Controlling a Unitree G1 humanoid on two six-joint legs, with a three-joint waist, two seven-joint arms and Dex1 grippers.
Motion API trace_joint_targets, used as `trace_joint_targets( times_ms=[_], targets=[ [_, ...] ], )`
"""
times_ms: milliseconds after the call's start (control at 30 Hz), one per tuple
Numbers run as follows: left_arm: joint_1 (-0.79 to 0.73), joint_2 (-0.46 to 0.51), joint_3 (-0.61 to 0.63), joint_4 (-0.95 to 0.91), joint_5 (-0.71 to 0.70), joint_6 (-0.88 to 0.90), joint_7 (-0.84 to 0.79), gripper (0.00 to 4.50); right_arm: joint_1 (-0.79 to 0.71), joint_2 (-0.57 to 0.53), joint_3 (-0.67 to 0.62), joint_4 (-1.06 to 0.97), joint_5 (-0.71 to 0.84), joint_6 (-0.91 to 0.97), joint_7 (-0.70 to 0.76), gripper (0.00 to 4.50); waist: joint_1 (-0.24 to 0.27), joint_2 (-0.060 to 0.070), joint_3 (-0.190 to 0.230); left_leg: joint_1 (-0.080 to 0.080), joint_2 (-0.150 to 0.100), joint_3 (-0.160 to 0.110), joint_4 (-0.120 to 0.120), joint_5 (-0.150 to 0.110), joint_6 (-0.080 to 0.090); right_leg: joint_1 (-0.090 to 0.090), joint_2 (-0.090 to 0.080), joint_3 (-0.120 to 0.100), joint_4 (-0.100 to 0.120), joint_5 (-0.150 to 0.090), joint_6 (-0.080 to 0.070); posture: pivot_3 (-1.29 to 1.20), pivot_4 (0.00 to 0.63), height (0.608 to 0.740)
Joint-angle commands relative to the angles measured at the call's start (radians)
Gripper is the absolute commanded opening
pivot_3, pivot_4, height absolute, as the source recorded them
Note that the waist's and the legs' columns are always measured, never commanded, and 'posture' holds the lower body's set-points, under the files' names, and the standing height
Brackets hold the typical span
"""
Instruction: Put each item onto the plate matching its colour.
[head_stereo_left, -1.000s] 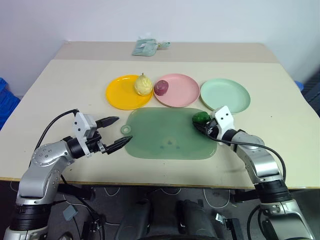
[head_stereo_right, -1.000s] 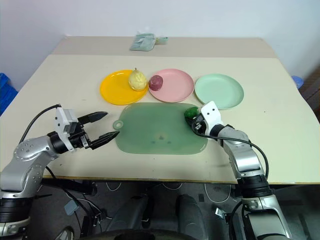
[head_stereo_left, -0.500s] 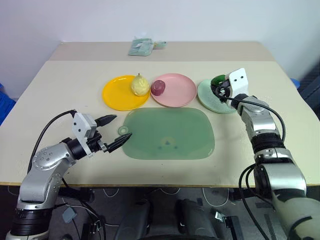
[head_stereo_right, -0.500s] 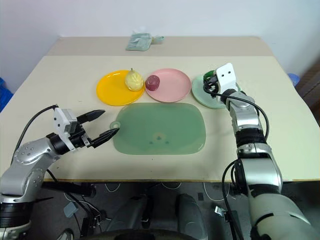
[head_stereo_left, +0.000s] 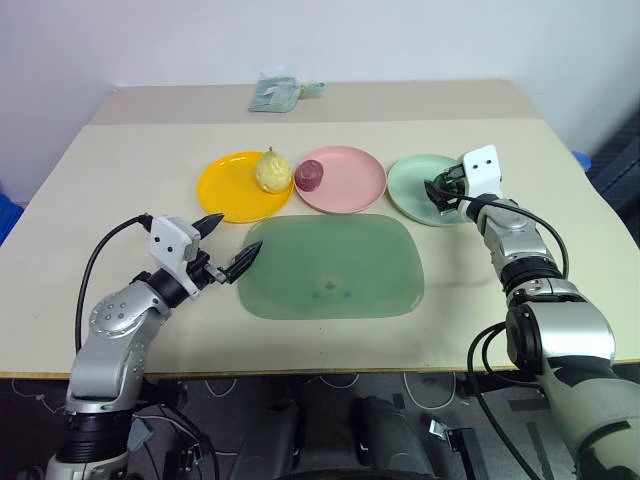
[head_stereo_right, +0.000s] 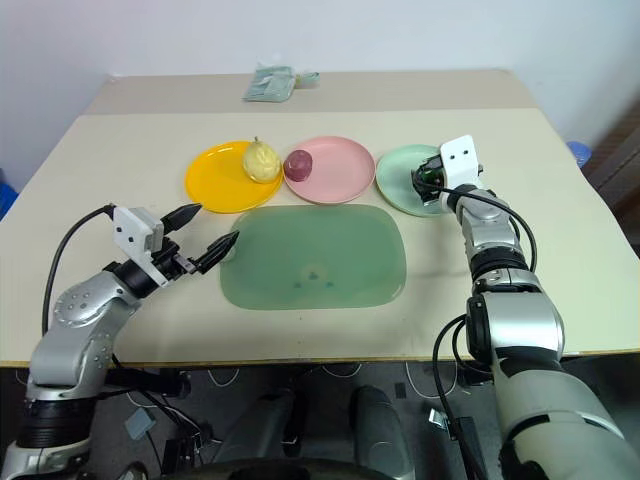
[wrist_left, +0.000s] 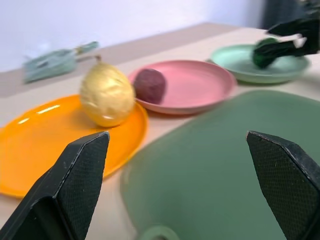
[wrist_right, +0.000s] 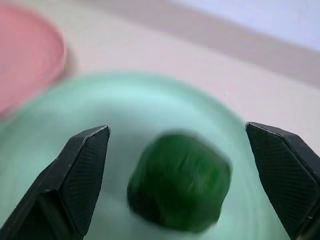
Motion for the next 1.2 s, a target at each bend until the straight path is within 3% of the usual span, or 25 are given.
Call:
trace_joint_targets(
  times_ms=[33, 333, 533, 800, 1200],
  targets=[
    [-0.028, -0.032, -0.018, 0.0, 0.03, -0.032, 0.045, 4.5, 0.069, 0.021, -0.035, -0.262, 0.062, 0.047, 0.004, 4.42, 0.001, 0.0, 0.0, 0.0, 0.0, 0.0, 0.0, 0.0, 0.0, 0.0, 0.0, 0.0, 0.0, 0.0, 0.0, 0.0, 0.15, 0.74],
    [-0.047, -0.104, 0.043, -0.007, 0.02, 0.078, 0.213, 4.5, 0.523, 0.076, -0.066, -1.136, 0.127, 0.46, -0.117, 4.42, 0.009, 0.0, 0.0, 0.0, 0.0, -0.001, 0.001, 0.0, 0.001, 0.0, 0.0, 0.0, 0.002, 0.0, 0.0, 0.0, 0.15, 0.74],
    [0.021, -0.084, 0.069, -0.084, -0.03, 0.165, 0.213, 4.5, 0.77, 0.078, -0.064, -1.451, 0.148, 0.607, -0.125, 4.42, 0.005, 0.001, -0.001, 0.0, 0.0, -0.001, 0.0, 0.0, 0.001, -0.001, 0.0, 0.0, 0.001, 0.0, 0.0, 0.0, 0.15, 0.74],
    [0.13, -0.032, 0.056, -0.148, -0.019, 0.093, 0.129, 4.5, 1.022, 0.085, -0.077, -1.606, 0.172, 0.578, -0.077, 4.42, 0.01, 0.001, -0.001, 0.0, 0.0, -0.001, 0.001, -0.001, 0.001, 0.001, 0.0, 0.0, 0.001, 0.0, 0.0, 0.0, 0.15, 0.74],
    [0.166, 0.005, 0.045, -0.176, -0.016, 0.036, 0.059, 4.5, 1.123, 0.076, -0.096, -1.675, 0.183, 0.568, -0.047, 4.42, 0.028, 0.001, -0.001, 0.001, 0.001, -0.001, 0.001, -0.001, 0.001, 0.002, 0.0, 0.0, -0.001, -0.002, -0.003, 0.0, 0.15, 0.74]
  ],
)
